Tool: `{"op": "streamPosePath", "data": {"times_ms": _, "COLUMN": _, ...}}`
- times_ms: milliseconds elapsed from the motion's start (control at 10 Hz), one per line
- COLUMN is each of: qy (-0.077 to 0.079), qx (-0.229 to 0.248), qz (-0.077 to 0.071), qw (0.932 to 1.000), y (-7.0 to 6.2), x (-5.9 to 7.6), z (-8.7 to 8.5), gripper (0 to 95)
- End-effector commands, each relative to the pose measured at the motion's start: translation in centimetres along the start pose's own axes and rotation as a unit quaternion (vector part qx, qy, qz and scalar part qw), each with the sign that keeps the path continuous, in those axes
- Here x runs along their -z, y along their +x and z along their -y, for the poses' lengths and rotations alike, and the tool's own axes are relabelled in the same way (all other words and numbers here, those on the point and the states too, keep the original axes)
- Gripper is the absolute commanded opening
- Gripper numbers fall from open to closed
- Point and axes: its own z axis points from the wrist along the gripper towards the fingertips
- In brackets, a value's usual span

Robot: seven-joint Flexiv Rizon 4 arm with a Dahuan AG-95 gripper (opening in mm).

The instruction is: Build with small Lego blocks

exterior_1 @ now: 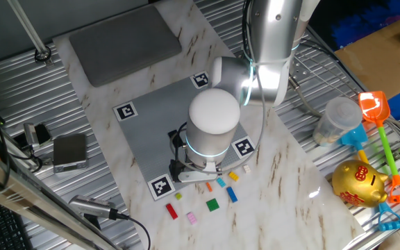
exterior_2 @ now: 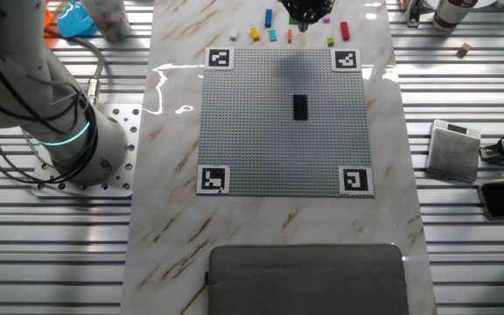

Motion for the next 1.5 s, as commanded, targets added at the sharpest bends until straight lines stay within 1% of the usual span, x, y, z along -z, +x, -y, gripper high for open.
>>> {"op": "streamPosePath", "data": {"times_ms": 100, "qy": -0.001, "qx": 0.032, "qz": 0.007, "qw": 0.9995, "y": 0.1, "x": 0.07, "z": -0.07, "gripper": 0.0}}
{"op": "streamPosePath", "data": {"times_ms": 300, "qy": -0.001, "qx": 0.046, "qz": 0.008, "qw": 0.9989, "y": 0.1, "x": 0.07, "z": -0.07, "gripper": 0.0}}
{"op": "streamPosePath", "data": {"times_ms": 1500, "qy": 0.0, "qx": 0.053, "qz": 0.005, "qw": 0.9986, "y": 0.1, "x": 0.07, "z": -0.07, "gripper": 0.0}}
